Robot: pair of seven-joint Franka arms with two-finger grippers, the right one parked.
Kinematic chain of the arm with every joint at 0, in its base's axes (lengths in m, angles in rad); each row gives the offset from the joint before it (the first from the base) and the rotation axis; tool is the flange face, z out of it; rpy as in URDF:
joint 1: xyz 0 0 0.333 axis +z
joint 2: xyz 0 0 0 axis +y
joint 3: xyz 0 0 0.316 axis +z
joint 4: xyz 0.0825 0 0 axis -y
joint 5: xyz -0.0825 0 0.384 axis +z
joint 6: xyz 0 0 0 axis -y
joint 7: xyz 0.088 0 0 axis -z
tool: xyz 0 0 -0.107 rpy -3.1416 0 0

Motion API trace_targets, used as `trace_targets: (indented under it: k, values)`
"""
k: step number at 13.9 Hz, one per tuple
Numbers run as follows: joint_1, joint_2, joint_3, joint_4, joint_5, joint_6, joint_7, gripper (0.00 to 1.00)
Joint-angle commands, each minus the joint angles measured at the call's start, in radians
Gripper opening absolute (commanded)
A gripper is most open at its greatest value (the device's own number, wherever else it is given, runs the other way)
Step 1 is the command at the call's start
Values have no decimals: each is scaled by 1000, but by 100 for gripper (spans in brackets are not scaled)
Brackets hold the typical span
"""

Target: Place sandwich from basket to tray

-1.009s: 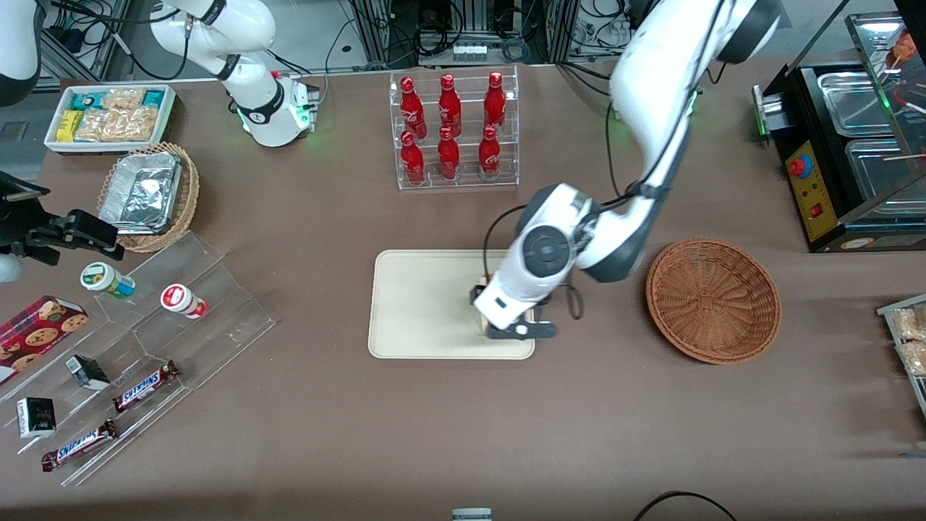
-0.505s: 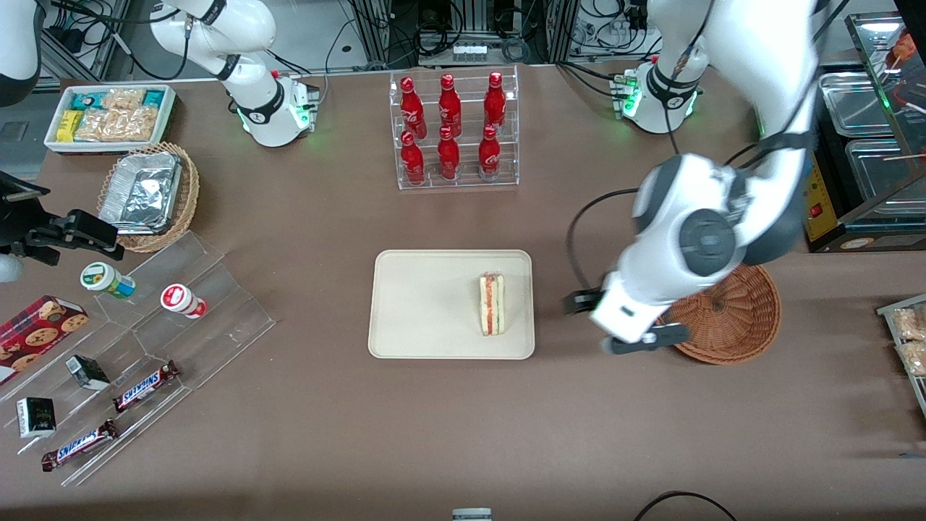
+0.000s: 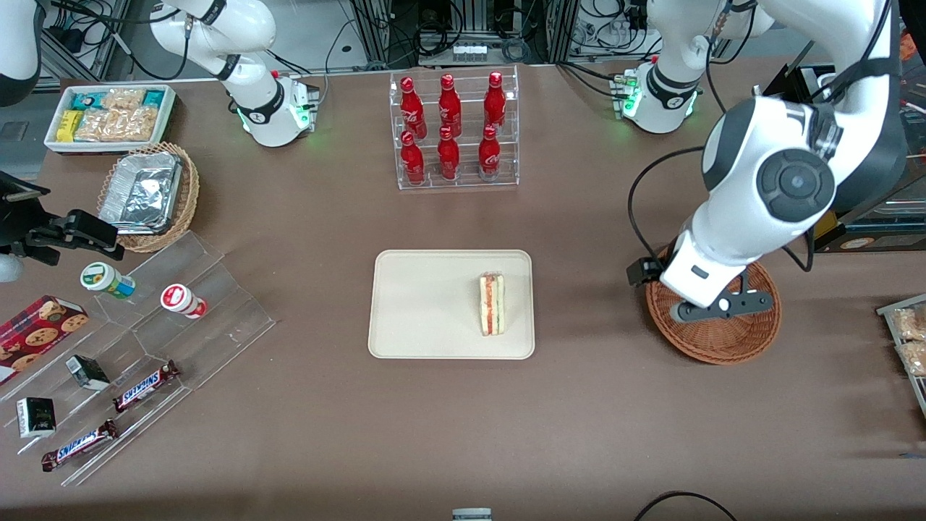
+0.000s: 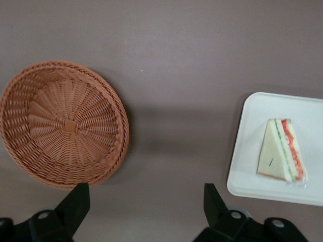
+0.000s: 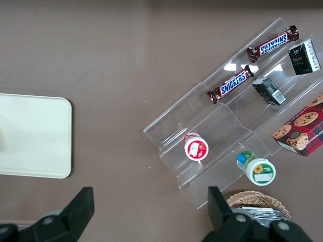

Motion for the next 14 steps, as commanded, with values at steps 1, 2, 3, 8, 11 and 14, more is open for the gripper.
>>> trace_targets:
  k: [1,2,3,8,11,14]
  values:
    - [66,-99,-15,-61,0,-11,121,100]
    - [81,-125,-15,-72,-18,-17,176,100]
    - [94,-138,-12,-72,-44,-31,190,100]
    - [166,-231,-7,-84,-47,-94,294,100]
    - [200,-242,-7,-31,-60,-172,308,100]
    - [198,-240,-5,-3,-46,-185,311,100]
